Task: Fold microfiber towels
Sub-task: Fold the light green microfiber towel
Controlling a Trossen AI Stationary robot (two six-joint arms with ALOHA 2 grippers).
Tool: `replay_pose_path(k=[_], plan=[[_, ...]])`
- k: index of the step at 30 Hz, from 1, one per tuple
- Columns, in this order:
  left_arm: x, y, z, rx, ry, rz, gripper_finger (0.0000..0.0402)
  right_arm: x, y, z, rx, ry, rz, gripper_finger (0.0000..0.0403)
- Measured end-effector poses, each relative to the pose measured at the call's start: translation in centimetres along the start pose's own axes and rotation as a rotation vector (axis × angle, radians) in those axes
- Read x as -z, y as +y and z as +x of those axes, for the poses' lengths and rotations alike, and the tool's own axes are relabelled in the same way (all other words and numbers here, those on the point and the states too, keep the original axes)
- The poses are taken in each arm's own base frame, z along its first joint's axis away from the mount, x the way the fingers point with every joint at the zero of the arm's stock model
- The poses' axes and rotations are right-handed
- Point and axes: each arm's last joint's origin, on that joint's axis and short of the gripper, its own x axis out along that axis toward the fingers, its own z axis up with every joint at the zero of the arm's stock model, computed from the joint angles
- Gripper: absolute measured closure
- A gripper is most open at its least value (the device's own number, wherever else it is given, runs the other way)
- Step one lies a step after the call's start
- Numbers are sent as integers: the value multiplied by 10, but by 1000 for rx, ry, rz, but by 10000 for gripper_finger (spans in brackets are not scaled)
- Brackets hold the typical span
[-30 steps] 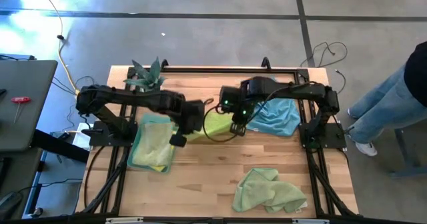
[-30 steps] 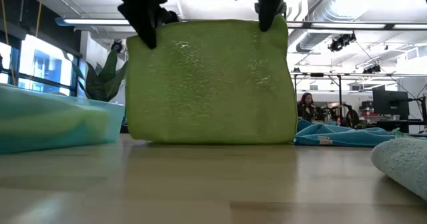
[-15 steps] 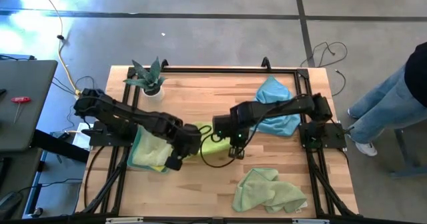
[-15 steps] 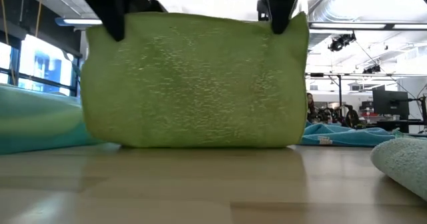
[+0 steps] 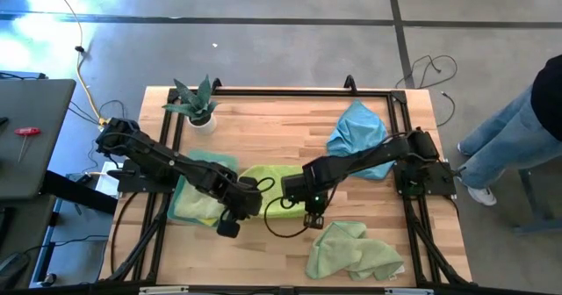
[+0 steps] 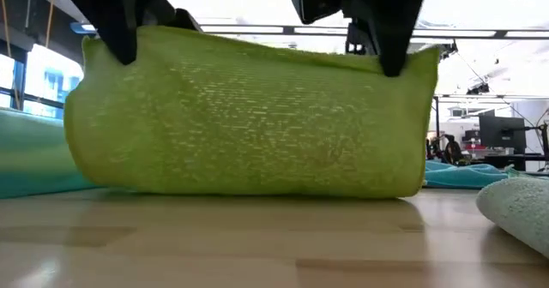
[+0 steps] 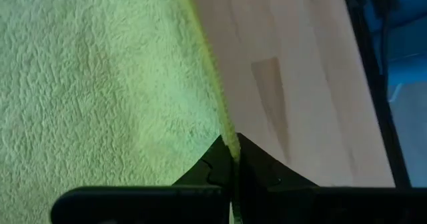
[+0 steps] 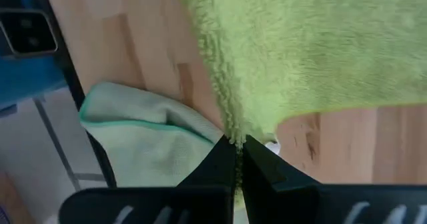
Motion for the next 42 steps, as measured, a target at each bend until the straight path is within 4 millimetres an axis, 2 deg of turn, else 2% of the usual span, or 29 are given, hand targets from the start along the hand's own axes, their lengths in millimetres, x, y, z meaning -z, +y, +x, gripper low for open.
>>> replay_pose_path(k=[6,14,19,26,31,34,38,42], plan=[[-2,-2,10,53,9,-34,401,7,5,21,-102,36,-113,403],[-1,9,24,7,53,-69,401,4,-7,17,-67,22,-216,403],[0,25,21,-128,62,-74,401,1,-23,13,35,21,-275,403],[2,49,17,-169,93,-99,401,-14,-55,2,45,-51,-329,403],[5,63,14,-183,121,-114,401,-21,-81,-8,37,-81,-306,403],[13,71,19,-191,136,-135,401,-23,-94,-12,41,-94,-284,403],[27,80,26,-194,183,-165,401,-26,-104,-16,47,-110,-278,403],[25,84,27,-196,137,-144,401,-29,-112,-12,42,-110,-261,403]])
